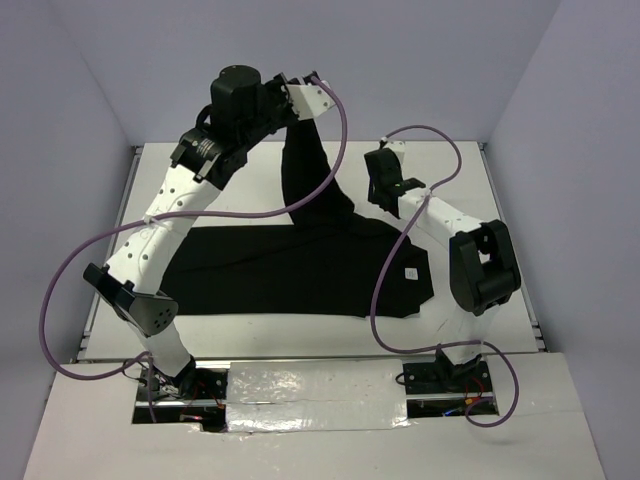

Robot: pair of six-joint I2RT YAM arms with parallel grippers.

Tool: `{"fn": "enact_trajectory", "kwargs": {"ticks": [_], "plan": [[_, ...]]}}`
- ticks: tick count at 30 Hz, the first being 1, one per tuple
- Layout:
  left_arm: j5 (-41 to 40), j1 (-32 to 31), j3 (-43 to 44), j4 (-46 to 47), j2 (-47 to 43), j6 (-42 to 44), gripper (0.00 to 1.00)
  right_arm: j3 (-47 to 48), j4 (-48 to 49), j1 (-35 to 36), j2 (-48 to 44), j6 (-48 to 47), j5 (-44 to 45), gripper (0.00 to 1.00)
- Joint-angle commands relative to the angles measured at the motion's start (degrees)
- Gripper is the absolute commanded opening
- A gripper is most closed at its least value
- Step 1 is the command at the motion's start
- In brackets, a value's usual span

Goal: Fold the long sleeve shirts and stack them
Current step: Fold the shirt

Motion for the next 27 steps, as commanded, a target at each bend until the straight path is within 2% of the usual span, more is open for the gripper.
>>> {"fn": "enact_trajectory", "kwargs": {"ticks": [1,3,4,5,6,7,8,9,10,11,12,14,16,17,19,22,24,27], "plan": [[6.7,-0.9,1.8,-3.1,-2.5,-0.9,0.0,1.3,1.3,-0.2,-3.1,-3.2,-3.2,0.3],[7.6,-2.0,2.5,-6.2,-2.5,-1.0,0.0,-0.2,2.4,-0.5,-4.9,-4.2,-6.9,0.31],[7.3,-2.1,2.2,-6.5,-2.7,-1.2,0.0,-2.2,2.8,-0.8,-5.9,-4.4,-9.7,0.34],[6.8,-2.3,1.8,-6.0,-2.8,-1.5,0.0,-3.6,3.3,-1.2,-8.2,-4.5,-12.6,0.42],[6.0,-2.4,1.6,-5.6,-2.8,-1.5,0.0,-4.8,3.3,-1.4,-9.7,-3.9,-15.4,0.45],[6.0,-2.4,1.3,-5.2,-2.9,-1.5,0.0,-8.0,3.7,-1.5,-11.1,-3.2,-20.0,0.49],[1.7,-2.4,1.3,-2.5,-2.6,-1.1,0.0,-13.0,4.9,-1.7,-16.3,2.2,-29.6,0.56],[0.7,-2.4,1.3,-2.5,-2.5,-1.1,0.0,-13.1,4.9,-1.7,-16.3,4.7,-29.6,0.57],[-0.4,-2.4,1.3,-1.7,-2.4,-0.8,0.0,-14.1,5.1,-1.7,-17.2,7.6,-36.3,0.57],[-1.3,-2.4,1.2,-0.1,-2.4,-0.3,0.0,-16.5,6.7,-1.8,-18.6,10.6,-39.2,0.57],[-2.0,-2.4,1.1,0.5,-2.4,0.1,0.0,-17.7,8.5,-2.0,-19.5,16.2,-42.1,0.57],[-2.8,-2.4,0.3,1.3,-2.4,1.5,0.0,-20.1,14.7,-1.1,-23.8,18.7,-44.2,0.59],[-0.8,-2.3,0.0,0.3,-2.6,2.1,0.0,-18.5,16.9,1.2,-28.6,12.5,-40.0,0.62],[-0.2,-2.3,0.0,-0.2,-2.7,1.9,0.0,-18.0,18.1,3.9,-30.3,3.8,-35.3,0.63],[1.9,-2.3,-0.1,-2.2,-2.8,1.7,0.0,-19.0,24.2,5.5,-35.0,-3.9,-34.0,0.66],[2.9,-2.3,-0.2,-4.0,-3.2,1.6,0.0,-19.9,28.6,5.6,-38.1,-14.2,-35.3,0.7],[2.7,-2.3,-0.3,-4.6,-3.2,1.6,0.0,-17.8,27.0,6.0,-38.6,-20.1,-38.3,0.71],[2.8,-2.3,-0.3,-5.4,-3.3,1.8,0.0,-12.1,24.2,7.2,-36.0,-23.7,-41.3,0.71]]}}
